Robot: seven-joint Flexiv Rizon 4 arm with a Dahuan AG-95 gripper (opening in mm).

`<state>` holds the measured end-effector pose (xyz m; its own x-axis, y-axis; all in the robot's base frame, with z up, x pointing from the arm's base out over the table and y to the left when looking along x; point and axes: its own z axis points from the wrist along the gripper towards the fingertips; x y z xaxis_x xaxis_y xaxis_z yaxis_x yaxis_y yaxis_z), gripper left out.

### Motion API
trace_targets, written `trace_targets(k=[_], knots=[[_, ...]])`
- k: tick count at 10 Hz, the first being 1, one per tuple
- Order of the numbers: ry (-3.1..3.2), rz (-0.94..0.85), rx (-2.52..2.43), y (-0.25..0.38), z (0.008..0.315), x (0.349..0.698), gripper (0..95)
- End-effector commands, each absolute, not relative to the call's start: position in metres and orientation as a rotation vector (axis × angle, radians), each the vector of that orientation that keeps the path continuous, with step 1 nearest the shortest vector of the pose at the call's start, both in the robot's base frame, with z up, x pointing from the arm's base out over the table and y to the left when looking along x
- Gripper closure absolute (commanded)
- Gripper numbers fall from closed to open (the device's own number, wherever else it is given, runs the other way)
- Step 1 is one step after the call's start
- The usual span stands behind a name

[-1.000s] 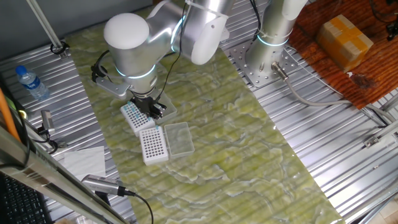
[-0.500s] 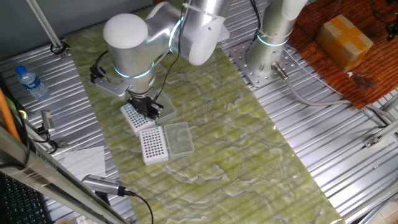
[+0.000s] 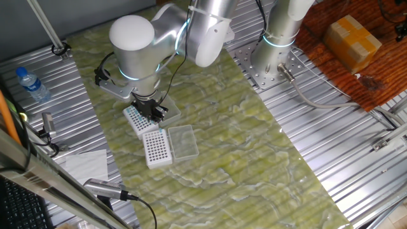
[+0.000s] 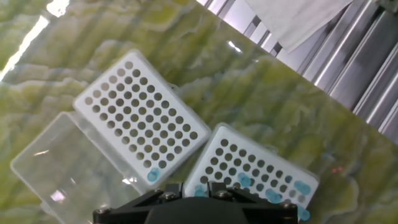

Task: Transfer all medium pipette tips from one holder to another

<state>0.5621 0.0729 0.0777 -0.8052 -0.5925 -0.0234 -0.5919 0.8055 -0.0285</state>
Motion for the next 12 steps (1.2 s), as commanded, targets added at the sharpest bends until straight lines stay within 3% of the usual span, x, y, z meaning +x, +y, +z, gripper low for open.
trace_targets(k=[1,2,3,9,12], knots=[[2.941,-0.036,-1.008,0.072,0.076,0.562,76.0],[2.935,-0.039,-1.024,0.072,0.076,0.562,76.0],[2.924,-0.045,-1.044,0.072,0.076,0.562,95.0],[2.932,-0.019,-1.079,0.066,0.081,0.561,95.0],[2.977,-0.007,-1.049,0.068,0.105,0.56,95.0]])
